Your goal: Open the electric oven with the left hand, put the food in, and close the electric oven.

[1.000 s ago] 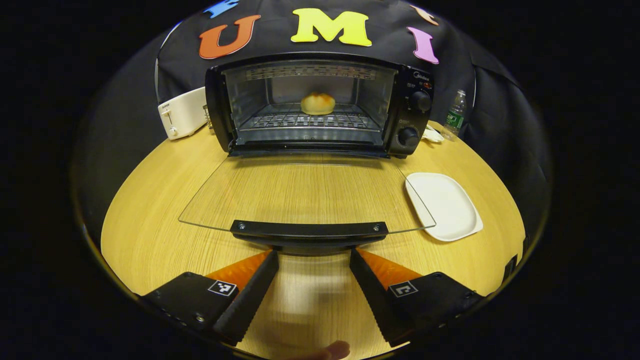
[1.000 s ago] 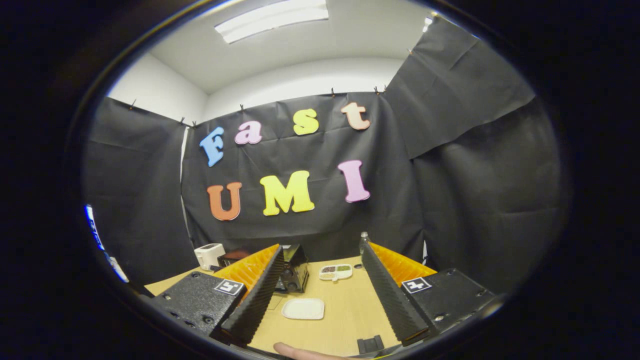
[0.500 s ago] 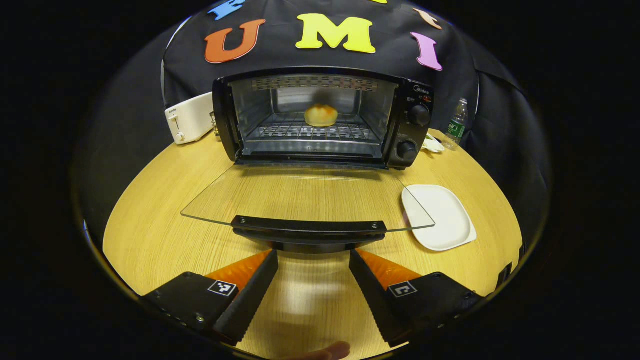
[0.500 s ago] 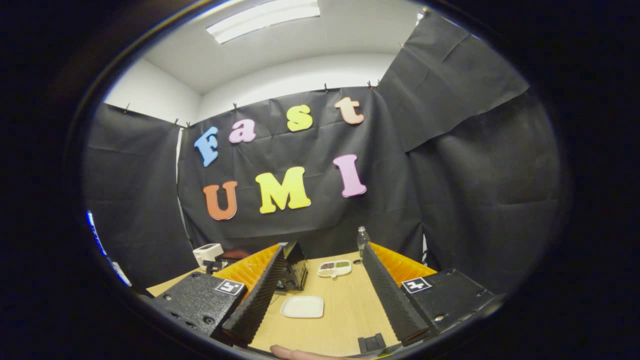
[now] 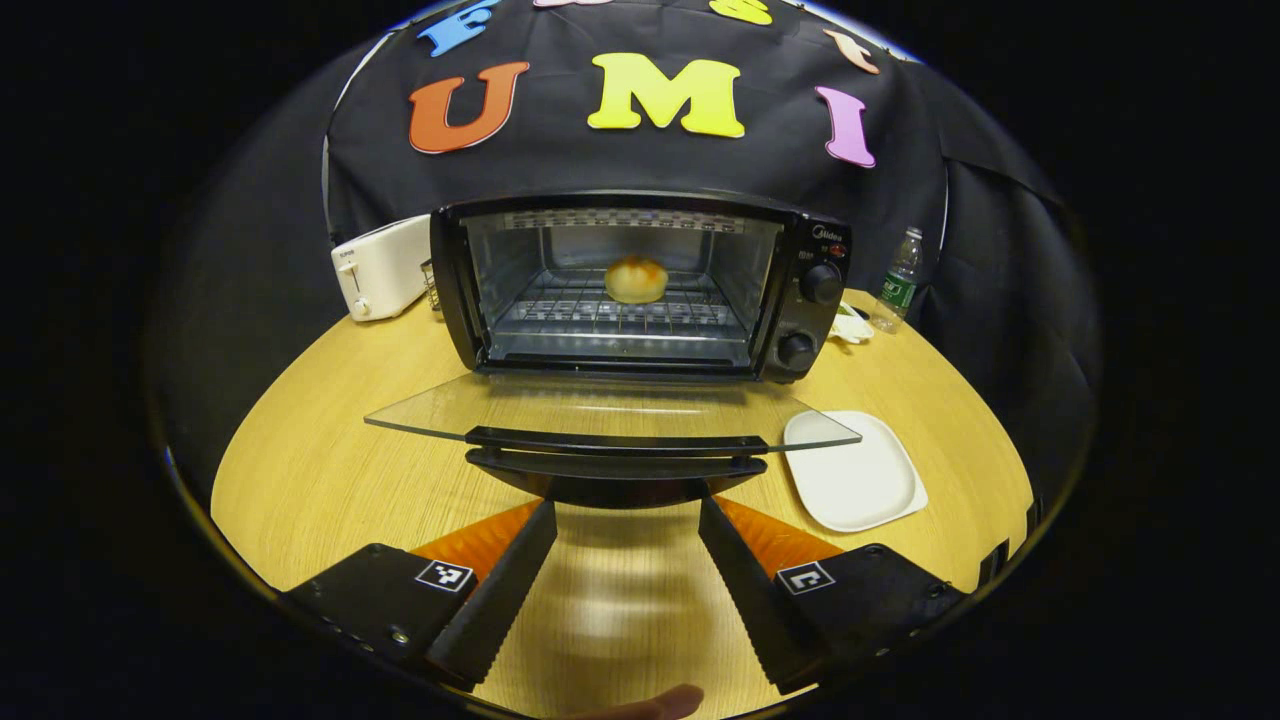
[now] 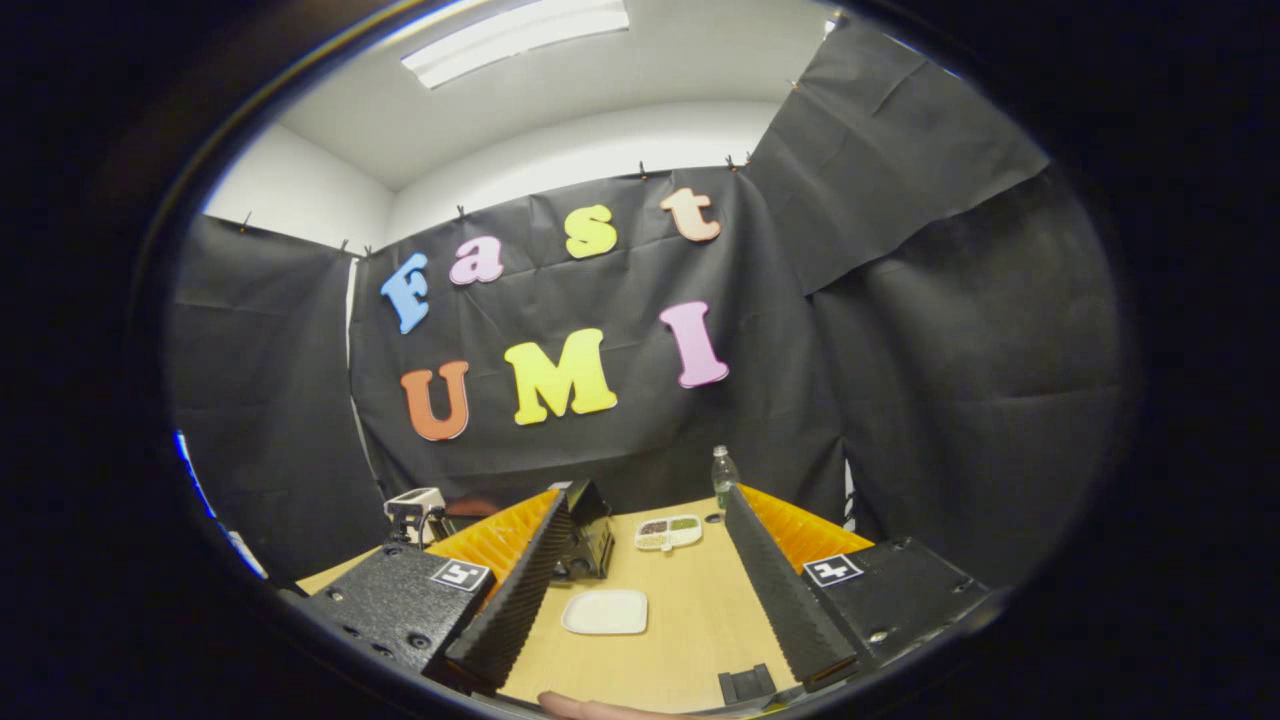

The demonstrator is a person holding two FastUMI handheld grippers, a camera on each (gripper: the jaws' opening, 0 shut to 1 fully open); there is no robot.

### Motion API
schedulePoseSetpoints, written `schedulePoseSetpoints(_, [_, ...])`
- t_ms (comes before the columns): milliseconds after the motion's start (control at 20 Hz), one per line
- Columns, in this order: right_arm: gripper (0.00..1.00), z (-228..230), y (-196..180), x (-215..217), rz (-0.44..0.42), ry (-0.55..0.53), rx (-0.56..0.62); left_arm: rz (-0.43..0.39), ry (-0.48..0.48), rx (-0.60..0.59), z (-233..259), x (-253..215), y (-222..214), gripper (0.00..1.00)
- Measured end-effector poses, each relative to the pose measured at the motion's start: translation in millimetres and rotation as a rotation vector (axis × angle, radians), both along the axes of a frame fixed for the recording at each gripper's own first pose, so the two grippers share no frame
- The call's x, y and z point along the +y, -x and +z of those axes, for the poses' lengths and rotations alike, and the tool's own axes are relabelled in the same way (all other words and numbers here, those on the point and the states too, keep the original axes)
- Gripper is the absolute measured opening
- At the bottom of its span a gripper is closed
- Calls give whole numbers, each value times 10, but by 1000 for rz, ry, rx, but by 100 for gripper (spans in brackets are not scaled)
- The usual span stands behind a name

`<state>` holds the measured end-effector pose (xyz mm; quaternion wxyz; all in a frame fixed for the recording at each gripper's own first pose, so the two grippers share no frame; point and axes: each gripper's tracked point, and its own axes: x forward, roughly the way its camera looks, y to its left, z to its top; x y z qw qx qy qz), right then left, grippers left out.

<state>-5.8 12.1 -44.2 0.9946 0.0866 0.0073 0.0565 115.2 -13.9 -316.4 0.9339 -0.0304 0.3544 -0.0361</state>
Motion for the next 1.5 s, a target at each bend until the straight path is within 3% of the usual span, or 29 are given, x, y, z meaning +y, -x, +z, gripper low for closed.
schedulePoseSetpoints(350, [94,-41,-41,-14,-2,-16,6,-5,3,-153,276,40,-423,95])
schedulePoseSetpoints(650, [94,-83,-72,-66,-11,-12,19,66,34,-327,673,170,-667,98])
schedulePoseSetpoints(1350, [94,-52,-30,-38,-23,-2,12,74,187,-599,1992,273,14,94])
schedulePoseSetpoints(1500, [94,-40,-4,-24,-22,0,7,70,163,-658,2374,413,232,94])
